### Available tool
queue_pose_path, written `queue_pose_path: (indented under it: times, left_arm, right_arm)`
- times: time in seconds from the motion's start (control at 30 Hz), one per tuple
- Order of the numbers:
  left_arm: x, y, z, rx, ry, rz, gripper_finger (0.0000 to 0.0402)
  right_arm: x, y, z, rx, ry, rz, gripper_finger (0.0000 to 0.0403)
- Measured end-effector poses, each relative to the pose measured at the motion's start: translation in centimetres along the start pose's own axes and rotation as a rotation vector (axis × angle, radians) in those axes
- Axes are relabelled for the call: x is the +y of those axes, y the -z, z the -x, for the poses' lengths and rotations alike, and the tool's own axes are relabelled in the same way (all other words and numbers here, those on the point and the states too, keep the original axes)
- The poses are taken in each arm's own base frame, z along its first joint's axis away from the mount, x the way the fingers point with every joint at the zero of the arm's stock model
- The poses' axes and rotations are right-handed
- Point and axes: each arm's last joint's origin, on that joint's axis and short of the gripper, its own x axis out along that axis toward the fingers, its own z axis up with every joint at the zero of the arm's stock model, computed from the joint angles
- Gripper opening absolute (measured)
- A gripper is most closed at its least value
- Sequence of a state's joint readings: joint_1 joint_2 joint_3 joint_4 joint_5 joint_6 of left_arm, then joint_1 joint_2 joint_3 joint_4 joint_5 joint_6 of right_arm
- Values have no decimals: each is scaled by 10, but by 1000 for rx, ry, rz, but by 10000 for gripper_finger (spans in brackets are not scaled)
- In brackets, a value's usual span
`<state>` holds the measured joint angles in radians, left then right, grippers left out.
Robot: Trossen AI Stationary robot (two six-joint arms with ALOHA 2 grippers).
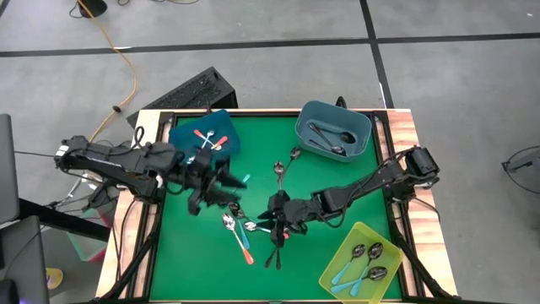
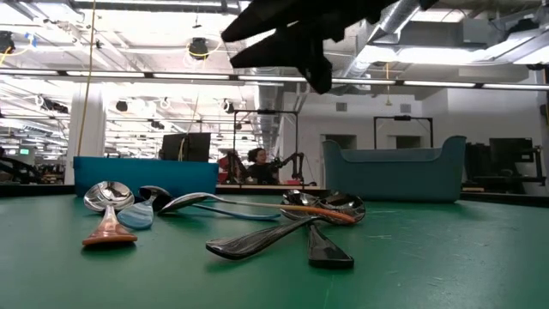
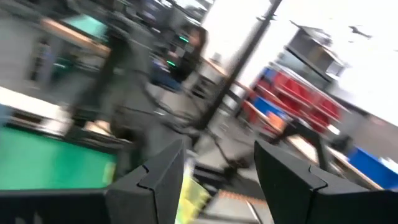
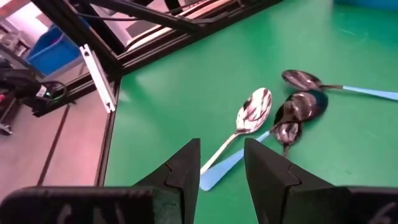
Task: Sort silverware by color (type)
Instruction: Put the orange spoon into the dark blue bin
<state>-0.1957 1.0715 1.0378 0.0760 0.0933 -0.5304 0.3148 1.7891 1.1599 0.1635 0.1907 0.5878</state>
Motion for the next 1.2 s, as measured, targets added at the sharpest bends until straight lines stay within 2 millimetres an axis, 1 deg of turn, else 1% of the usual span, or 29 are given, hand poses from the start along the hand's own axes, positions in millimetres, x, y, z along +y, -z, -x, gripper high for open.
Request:
queue_pose_path:
  times: [0.1, 0.2, 0.37, 0.53, 0.77, 0.93, 1.2]
  left_arm:
    - [-16, 9, 0, 47, 73, -37, 179]
    - [-27, 18, 1, 84, 96, -79, 179]
    - [-36, 29, 2, 134, 93, -96, 179]
    - [-44, 37, 4, 142, 36, -110, 179]
    - [-48, 43, 6, 109, -90, -155, 179]
    - [-47, 42, 6, 85, -136, -158, 179]
    - [-45, 41, 6, 47, -217, -157, 179]
  right_arm:
    - [7, 6, 2, -18, 45, -12, 138]
    - [13, 13, 5, -42, 108, -26, 138]
    - [21, 26, 9, -22, 165, 4, 138]
    - [19, 35, 12, 50, 214, -10, 138]
    - [16, 35, 11, 69, 226, 54, 138]
    - [12, 32, 10, 77, 230, 135, 138]
    - [2, 24, 7, 84, 229, 186, 138]
